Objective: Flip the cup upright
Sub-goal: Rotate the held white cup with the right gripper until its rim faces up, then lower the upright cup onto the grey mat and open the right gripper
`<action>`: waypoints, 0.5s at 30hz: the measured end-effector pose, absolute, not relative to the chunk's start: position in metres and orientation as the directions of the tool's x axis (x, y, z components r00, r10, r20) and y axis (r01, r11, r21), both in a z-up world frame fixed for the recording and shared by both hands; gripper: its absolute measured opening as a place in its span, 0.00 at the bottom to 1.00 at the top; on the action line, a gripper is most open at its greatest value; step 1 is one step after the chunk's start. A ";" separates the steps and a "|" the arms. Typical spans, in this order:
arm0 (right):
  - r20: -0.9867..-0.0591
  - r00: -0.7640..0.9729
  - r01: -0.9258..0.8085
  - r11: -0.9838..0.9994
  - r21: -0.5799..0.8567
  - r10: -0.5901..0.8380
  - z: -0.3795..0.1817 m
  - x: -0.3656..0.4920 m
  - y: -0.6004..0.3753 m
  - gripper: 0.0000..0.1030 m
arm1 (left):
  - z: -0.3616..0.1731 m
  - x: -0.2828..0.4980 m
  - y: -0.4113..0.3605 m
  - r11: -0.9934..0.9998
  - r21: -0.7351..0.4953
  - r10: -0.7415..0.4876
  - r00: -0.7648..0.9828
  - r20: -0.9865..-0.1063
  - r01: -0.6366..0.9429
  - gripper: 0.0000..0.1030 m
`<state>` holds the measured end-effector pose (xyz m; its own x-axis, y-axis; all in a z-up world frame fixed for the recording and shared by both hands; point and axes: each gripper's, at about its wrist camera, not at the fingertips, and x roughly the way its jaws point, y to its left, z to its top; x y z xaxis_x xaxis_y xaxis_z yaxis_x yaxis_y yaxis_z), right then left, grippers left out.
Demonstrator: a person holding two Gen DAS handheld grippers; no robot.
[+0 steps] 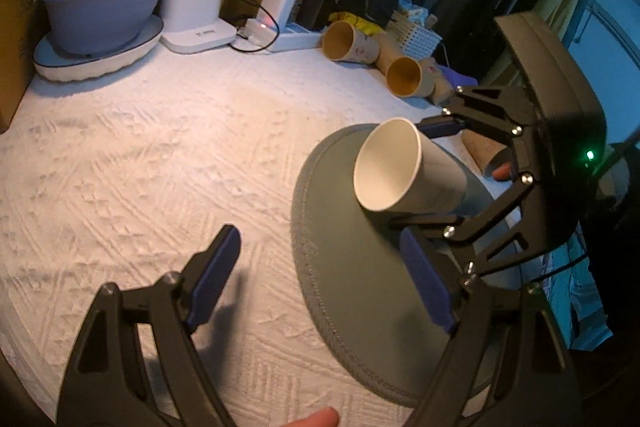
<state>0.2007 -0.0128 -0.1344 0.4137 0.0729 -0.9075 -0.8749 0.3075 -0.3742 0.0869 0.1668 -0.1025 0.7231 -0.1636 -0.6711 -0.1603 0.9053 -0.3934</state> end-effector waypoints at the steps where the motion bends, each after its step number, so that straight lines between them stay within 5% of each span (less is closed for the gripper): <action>1: -0.911 0.406 -0.878 0.306 -0.368 0.068 -0.135 0.202 -0.010 0.75 | -0.102 0.086 0.168 0.904 -0.395 -0.163 0.724 -0.670 -0.162 0.81; 7: -0.932 0.363 -0.870 0.367 -0.331 0.020 -0.136 0.215 -0.005 0.73 | -0.101 0.083 0.168 0.905 -0.391 -0.156 0.727 -0.669 -0.165 0.81; 15: -0.902 0.413 -0.810 0.503 -0.302 0.124 -0.105 0.202 -0.020 0.68 | -0.096 0.081 0.159 0.915 -0.371 -0.145 0.729 -0.669 -0.159 0.81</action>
